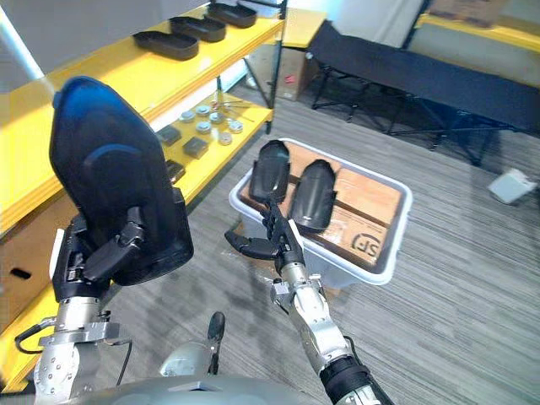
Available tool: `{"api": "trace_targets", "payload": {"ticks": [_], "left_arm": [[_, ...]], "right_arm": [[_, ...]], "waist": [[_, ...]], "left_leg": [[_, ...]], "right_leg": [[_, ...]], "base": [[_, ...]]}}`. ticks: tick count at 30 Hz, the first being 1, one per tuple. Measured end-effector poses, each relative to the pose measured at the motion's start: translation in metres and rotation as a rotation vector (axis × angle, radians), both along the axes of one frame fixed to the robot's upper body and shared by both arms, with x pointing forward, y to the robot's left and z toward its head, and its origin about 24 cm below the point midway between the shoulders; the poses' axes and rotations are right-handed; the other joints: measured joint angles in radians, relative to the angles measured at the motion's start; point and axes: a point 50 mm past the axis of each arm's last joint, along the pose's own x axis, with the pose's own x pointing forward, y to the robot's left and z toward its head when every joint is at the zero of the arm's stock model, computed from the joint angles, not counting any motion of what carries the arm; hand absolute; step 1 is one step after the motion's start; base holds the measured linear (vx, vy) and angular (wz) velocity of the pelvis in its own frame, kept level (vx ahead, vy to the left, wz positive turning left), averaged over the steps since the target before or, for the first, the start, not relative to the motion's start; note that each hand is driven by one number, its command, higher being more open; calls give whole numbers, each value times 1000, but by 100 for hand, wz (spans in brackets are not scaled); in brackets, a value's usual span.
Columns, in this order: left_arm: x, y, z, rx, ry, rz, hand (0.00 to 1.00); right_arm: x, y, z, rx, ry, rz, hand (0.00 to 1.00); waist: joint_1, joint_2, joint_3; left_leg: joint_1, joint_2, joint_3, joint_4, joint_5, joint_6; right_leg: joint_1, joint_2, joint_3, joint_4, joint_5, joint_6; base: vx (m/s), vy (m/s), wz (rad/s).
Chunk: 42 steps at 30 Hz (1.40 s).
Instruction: Walk over and take three plastic housings, then place them on the shelf
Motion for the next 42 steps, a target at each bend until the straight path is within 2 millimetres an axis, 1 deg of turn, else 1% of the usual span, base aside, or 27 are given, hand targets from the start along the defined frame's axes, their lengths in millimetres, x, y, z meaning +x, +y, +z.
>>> {"api": "trace_targets", "payload": {"ticks": [1, 2, 5, 6, 7, 8, 9, 10, 12, 17, 20, 22, 23, 24, 25, 26, 29, 30, 32, 33, 35, 36, 38, 39, 40, 41, 42], "left_arm": [[0, 0, 0, 1, 3, 0, 0], [-1, 2, -2, 6, 12, 9, 0], [2, 1, 0, 6, 1, 6, 0], [5, -1, 2, 23, -5, -20, 0], [6, -3, 3, 31, -11, -42, 0], [10, -6, 6, 46, -26, -88, 0], [19, -12, 13, 86, -61, -182, 0], [24, -15, 17, 108, -82, -230, 0], [30, -20, 22, 136, -112, -294, 0], [27, -16, 19, 124, -87, -246, 0], [28, -14, 17, 105, -83, -197, 0], [28, -14, 14, 86, -72, -166, 0], [27, -14, 13, 73, -66, -148, 0], [28, -14, 13, 70, -66, -144, 0], [29, -14, 12, 70, -67, -142, 0], [28, -13, 8, 69, -48, -135, 0], [29, -12, 2, 58, -28, -116, 0], [29, -12, 0, 39, -19, -89, 0], [27, -11, -2, 26, -12, -66, 0], [26, -9, -3, 17, -6, -50, 0], [24, -5, -4, 11, -1, -27, 0], [21, -2, -5, -1, 1, -6, 0], [20, 4, -2, -19, -12, 13, 0], [19, 9, 1, -8, -24, 26, 0], [19, 11, 4, -9, -40, 40, 0], [19, 11, 5, -18, -47, 47, 0], [19, 12, 9, -16, -64, 49, 0]], "right_arm": [[-1, -1, -1, 1, 3, -4, 100], [-5, -1, -4, 11, 17, -10, 100], [-3, -1, 2, 21, -9, -4, 100], [-2, -2, 6, 26, -23, -11, 100], [-2, -3, 6, 27, -26, -18, 100], [-4, -5, 8, 27, -33, -35, 100], [-6, -9, 10, 19, -38, -61, 100], [-7, -12, 10, 6, -40, -70, 100], [-6, -16, 11, -41, -52, -73, 100], [3, -17, 20, -85, -105, -44, 100], [9, -24, 27, -103, -136, -48, 100], [8, -30, 27, -106, -136, -71, 100], [7, -36, 27, -108, -136, -98, 100], [7, -38, 27, -108, -136, -106, 100], [7, -39, 28, -105, -139, -112, 100], [7, -42, 28, -104, -144, -121, 100], [8, -44, 30, -96, -161, -130, 100], [9, -43, 34, -92, -187, -128, 100], [10, -41, 35, -86, -198, -127, 100], [9, -39, 35, -87, -198, -124, 100], [9, -36, 35, -69, -199, -127, 100], [9, -32, 34, -55, -196, -130, 100], [9, -28, 34, -61, -204, -123, 100], [8, -26, 33, -54, -204, -121, 100], [7, -25, 33, -48, -203, -123, 100], [7, -25, 33, -49, -204, -123, 100], [7, -25, 33, -46, -208, -127, 100]], "waist": [[5, 6, 3], [7, 0, -4], [-5, -6, -4], [-22, -2, -3], [-32, -1, -4], [-47, 3, -3], [-70, 3, -3], [-75, 3, -3], [-68, 5, -1], [-39, 27, 23], [-46, 33, 59], [-53, 35, 70], [-63, 36, 81], [-67, 26, 89], [-69, 13, 98], [-64, 9, 114], [-71, 5, 132], [-69, 12, 148], [-67, 14, 168], [-64, 17, 170], [-63, 18, 171], [-64, 17, 171], [-59, 12, 171], [-51, 11, 172], [-45, 8, 168], [-42, 16, 163], [-43, 19, 159]], "left_leg": [[-7, 1, 15, 45, -5, 7], [-5, -9, 10, 49, -13, -11], [2, -36, -24, -18, 26, -4], [9, -54, -68, -54, 49, 1], [9, -63, -89, -64, 55, 2], [6, -80, -127, -74, 66, 3], [-1, -111, -191, -93, 80, 3], [-12, -125, -212, -94, 80, 3], [-33, -134, -225, -93, 82, 0], [-84, -88, -196, -90, 136, -29], [-97, -56, -195, -90, 138, -44], [-97, -52, -196, -90, 134, -50], [-97, -53, -191, -90, 100, -87], [-97, -56, -175, -87, 73, -101], [-106, -61, -146, -62, 33, -89], [-133, -68, -91, 133, -7, -35], [-137, -72, -85, 181, -33, -23], [-156, -69, -71, 258, -80, -15], [-157, -69, -58, 333, -132, -9], [-164, -72, -44, 401, -184, -1], [-167, -77, -28, 453, -232, 7], [-166, -85, -23, 475, -252, 12], [-168, -97, -20, 497, -267, 24], [-171, -102, -22, 517, -295, 36], [-167, -102, -31, 517, -308, 47], [-169, -102, -39, 513, -309, 51], [-163, -103, -54, 491, -307, 59]], "right_leg": [[6, -3, -4, 6, -5, 6], [9, -3, 9, 29, -19, 8], [-3, -5, 28, 45, -38, 1], [-24, -3, 91, 89, -82, -18], [-31, -1, 120, 109, -102, -30], [-36, 2, 175, 135, -131, -58], [-53, 8, 296, 173, -176, -89], [-62, 10, 342, 196, -195, -95], [-73, 14, 356, 210, -223, -92], [-138, 43, 379, 235, -240, -45], [-172, 66, 390, 265, -246, -47], [-175, 74, 388, 272, -249, -49], [-175, 72, 381, 277, -250, -54], [-175, 56, 380, 272, -248, -57], [-172, 39, 373, 268, -247, -53], [-167, 22, 381, 284, -250, -49], [-165, 6, 387, 318, -258, -40], [-159, -1, 397, 337, -261, -35], [-138, -7, 407, 355, -271, -20], [-126, -23, 411, 375, -289, -13], [-107, -38, 415, 381, -308, -3], [-94, -45, 414, 376, -319, -23], [-71, -55, 409, 339, -319, -43], [-47, -50, 402, 316, -307, -74], [-54, -44, 407, 353, -273, -130], [-83, -46, 410, 403, -237, -142], [-147, -53, 424, 511, -168, -167]], "base": [[16, 83, 52], [67, 31, 32], [55, 35, 50], [-13, 3, 69], [-19, -2, 104], [8, 3, 142], [6, -11, 161], [3, -21, 143], [-24, -65, 79], [-72, -102, -4], [-93, -92, -15], [-65, -72, 1], [-33, -43, 13], [-24, -9, 17], [0, 0, 0], [40, 5, -2], [38, 12, -9], [32, 67, -24], [28, 88, -25], [29, 120, -25], [44, 155, -15], [68, 175, -2], [82, 163, 6], [148, 146, 6], [174, 140, 9], [192, 160, 19], [154, 182, 24]]}}
